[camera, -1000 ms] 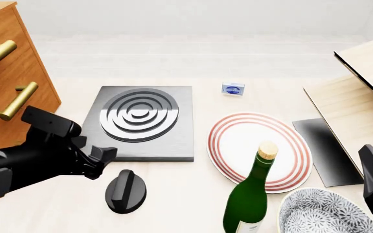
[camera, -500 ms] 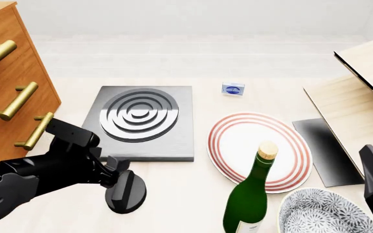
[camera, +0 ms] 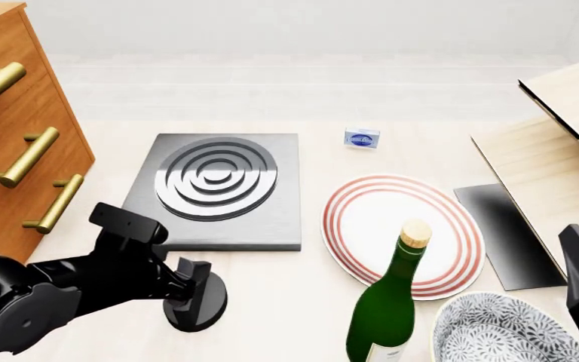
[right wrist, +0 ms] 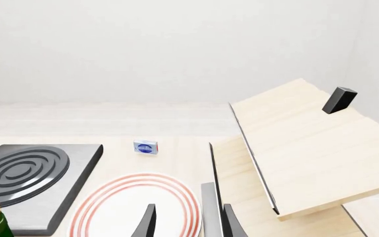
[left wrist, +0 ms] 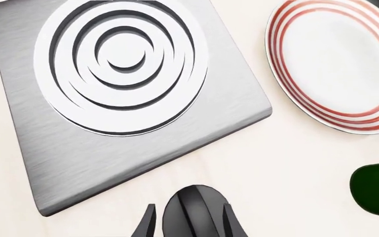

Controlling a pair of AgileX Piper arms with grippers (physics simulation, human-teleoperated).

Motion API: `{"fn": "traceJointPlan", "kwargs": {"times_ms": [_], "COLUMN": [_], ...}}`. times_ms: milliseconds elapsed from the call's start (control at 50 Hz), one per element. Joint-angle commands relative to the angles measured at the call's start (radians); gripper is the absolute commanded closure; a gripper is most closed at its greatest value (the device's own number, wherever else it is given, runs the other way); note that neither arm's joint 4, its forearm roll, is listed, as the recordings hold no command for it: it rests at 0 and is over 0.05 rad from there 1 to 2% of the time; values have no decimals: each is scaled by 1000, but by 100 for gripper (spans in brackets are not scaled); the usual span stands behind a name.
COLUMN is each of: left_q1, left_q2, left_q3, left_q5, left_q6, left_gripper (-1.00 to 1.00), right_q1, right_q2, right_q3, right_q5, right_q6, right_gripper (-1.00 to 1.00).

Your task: Turn on the stove.

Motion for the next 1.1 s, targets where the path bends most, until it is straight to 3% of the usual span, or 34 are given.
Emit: {"fn": "traceJointPlan", "kwargs": {"times_ms": [20, 760, 1100], "left_q1": [8, -10, 139], "left_q2": [52, 199, 97], "left_q3": [20, 19, 19], "left_q5": [-56, -160, -98], "left_q6": [-14, -75, -21], "left_gripper": [-100, -100, -100], "right_q1": [0, 0, 1], "right_q2": [0, 0, 0], "right_q3": [-3, -3, -3], "right_q5": [3, 4, 4], "right_q6": [0, 0, 1], "right_gripper": [-100, -100, -100]}}
